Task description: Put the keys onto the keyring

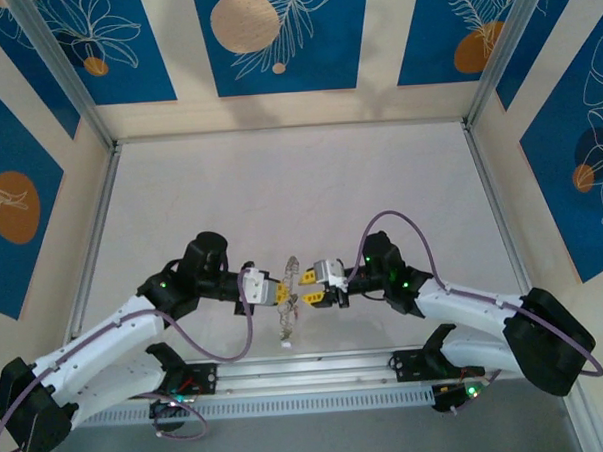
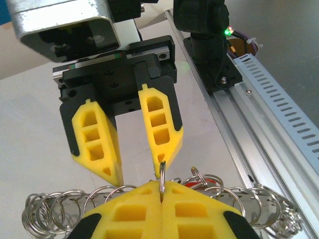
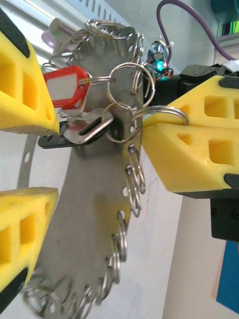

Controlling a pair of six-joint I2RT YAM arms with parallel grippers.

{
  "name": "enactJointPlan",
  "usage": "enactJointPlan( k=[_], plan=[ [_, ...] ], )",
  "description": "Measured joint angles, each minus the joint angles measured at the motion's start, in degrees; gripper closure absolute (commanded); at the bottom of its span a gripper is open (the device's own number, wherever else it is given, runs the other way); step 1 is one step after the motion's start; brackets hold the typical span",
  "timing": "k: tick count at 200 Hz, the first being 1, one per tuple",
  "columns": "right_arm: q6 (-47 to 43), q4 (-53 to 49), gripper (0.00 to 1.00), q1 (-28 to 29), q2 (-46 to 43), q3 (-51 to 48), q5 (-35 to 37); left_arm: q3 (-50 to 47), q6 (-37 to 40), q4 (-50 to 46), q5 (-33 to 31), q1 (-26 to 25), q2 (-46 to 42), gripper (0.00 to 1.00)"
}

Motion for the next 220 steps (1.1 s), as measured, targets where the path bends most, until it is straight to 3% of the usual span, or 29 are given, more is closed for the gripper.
enactJointPlan(
  k=[69, 144, 176, 220],
  plan=[
    [1.49, 2.05, 0.64, 3.28, 4.44, 1.53, -3.52, 0.13, -0.07, 0.00, -0.02, 0.00, 0.07, 1.00],
    [6.03, 8.02, 0.93, 4.98, 7.61, 1.38, -1.53, 0.13, -0.07, 0.09, -0.68, 0.00, 0.07, 1.00],
    [5.99, 6.23, 1.00, 4.46, 5.70, 1.11, -0.04, 0.13, -0.07, 0.02, -1.68, 0.00, 0.07, 1.00],
    [5.16, 0.85, 1.00, 1.84, -1.53, 1.09, 2.32, 0.20, -0.07, -0.07, -4.42, 0.00, 0.13, 1.00]
  ],
)
